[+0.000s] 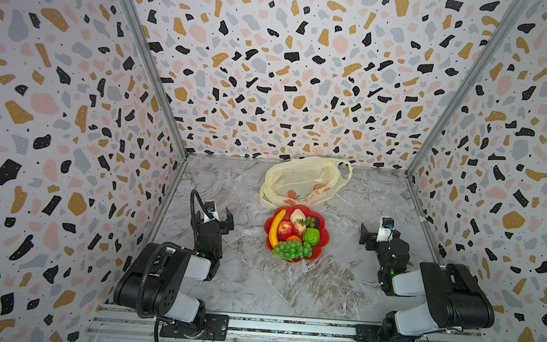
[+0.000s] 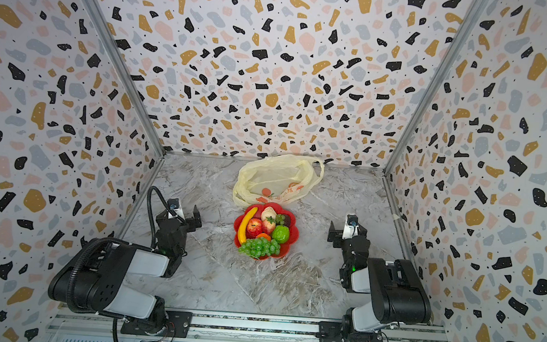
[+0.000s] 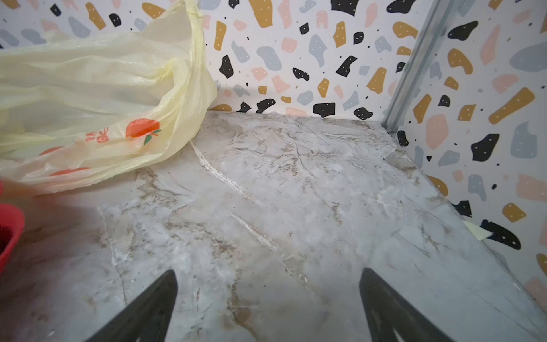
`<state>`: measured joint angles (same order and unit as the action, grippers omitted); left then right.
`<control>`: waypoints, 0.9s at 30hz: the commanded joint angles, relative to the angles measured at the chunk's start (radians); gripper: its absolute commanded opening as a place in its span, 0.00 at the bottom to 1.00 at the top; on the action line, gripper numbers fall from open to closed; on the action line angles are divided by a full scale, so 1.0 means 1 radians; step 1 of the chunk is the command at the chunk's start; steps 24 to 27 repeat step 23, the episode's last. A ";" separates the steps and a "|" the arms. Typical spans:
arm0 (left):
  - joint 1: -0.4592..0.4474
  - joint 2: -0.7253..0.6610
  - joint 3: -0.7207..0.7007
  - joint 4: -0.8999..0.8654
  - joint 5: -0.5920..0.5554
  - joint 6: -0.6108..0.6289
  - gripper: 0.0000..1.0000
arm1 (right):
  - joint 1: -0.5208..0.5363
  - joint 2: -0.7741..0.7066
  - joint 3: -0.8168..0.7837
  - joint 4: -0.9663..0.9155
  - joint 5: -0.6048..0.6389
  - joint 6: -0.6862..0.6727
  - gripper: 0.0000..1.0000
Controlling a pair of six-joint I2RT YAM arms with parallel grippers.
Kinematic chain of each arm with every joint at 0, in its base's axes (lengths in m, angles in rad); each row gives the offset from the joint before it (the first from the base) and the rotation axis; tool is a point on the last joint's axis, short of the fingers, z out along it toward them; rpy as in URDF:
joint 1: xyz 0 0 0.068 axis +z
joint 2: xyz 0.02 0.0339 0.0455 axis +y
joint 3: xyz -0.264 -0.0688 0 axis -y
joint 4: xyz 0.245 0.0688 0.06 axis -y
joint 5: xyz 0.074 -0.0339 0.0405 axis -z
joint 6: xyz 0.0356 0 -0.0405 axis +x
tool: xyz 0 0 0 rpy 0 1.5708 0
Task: Take fruits out of the plastic bag
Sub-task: Reset both arms
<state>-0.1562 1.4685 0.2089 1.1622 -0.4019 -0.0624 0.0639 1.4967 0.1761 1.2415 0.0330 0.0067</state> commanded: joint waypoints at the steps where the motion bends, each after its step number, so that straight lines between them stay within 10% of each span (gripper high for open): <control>1: 0.002 0.004 -0.012 0.099 -0.011 0.008 1.00 | 0.026 -0.007 0.026 0.015 0.073 -0.008 0.99; 27: 0.001 -0.002 -0.011 0.093 -0.013 0.007 0.99 | 0.026 -0.007 0.028 0.011 0.072 -0.008 0.99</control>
